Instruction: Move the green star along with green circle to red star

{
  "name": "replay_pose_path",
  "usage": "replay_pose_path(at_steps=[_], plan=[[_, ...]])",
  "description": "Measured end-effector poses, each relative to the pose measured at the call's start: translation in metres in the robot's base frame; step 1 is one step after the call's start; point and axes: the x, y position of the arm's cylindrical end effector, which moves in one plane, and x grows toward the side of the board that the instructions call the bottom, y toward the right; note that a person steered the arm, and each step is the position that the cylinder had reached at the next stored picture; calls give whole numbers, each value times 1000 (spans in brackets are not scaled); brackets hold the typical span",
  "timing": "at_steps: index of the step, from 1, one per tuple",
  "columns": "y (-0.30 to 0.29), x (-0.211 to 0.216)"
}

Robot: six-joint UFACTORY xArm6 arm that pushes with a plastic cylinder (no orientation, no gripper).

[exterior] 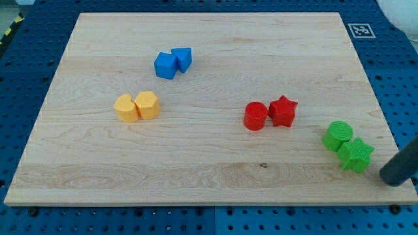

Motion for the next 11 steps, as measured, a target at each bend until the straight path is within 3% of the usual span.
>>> replay_pose_path(at_steps=[3,7,9,11], plan=[[-13,-6],[-52,-72],[-53,-72],[-97,-69]])
